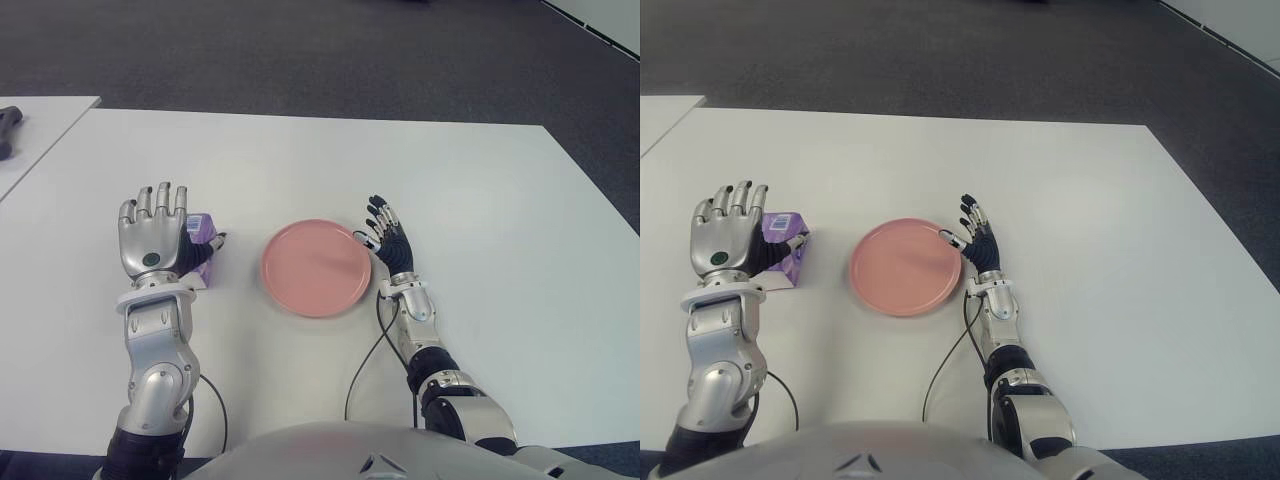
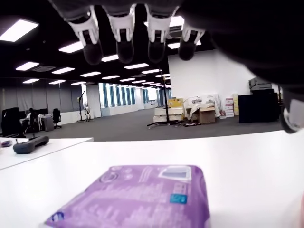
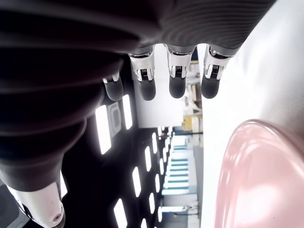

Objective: Put the tissue paper into the plate.

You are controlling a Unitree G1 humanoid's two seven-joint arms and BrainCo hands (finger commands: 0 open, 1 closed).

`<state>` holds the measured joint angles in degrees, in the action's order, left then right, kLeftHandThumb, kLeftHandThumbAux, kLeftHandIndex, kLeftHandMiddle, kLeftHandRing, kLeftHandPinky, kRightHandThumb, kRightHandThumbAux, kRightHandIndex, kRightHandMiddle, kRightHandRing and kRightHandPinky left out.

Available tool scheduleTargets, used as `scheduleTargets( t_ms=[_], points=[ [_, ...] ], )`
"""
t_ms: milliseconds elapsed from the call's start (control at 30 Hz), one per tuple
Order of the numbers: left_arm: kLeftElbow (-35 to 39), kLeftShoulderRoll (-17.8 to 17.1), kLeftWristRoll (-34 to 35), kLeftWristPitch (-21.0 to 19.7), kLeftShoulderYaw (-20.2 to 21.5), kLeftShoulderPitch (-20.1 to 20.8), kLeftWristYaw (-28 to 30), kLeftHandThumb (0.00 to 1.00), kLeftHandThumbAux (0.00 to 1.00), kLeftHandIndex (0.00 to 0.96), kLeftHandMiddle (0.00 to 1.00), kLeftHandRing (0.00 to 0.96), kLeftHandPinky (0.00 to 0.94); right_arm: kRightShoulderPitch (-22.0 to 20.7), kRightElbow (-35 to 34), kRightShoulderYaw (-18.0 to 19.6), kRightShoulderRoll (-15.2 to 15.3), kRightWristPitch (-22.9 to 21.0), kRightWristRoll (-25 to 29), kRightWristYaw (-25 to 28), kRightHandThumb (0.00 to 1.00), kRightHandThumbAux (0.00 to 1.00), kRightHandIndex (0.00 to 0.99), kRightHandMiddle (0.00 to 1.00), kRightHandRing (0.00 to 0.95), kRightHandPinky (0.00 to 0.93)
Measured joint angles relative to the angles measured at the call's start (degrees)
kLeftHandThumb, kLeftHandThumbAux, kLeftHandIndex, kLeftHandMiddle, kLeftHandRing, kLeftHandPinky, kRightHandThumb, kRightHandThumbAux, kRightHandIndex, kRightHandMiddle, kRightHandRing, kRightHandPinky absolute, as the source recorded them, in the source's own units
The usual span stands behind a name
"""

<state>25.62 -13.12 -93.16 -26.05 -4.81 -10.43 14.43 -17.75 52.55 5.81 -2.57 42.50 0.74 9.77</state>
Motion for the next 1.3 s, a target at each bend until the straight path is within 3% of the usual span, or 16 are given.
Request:
scheduleTargets(
  t_ms=[600, 1300],
  points=[
    [-4.45, 0.92, -7.08, -2.66, -0.73, 2.75, 9.14, 0.002, 0.303, 0.0, 0.0, 0.0, 0.0, -0.13, 0.05, 0.01, 0.21, 0.02, 0.8, 0.49, 0.081, 0.706, 0.042, 0.017, 0.002, 0.044],
    [-8.76, 1.89, -10.0, -3.65, -0.93, 4.78, 10.14, 0.0, 0.257, 0.0, 0.0, 0.0, 0.0, -0.27, 0.25, 0.02, 0.42, 0.03, 1.31, 0.76, 0.081, 0.706, 0.042, 0.017, 0.002, 0.044]
  ],
)
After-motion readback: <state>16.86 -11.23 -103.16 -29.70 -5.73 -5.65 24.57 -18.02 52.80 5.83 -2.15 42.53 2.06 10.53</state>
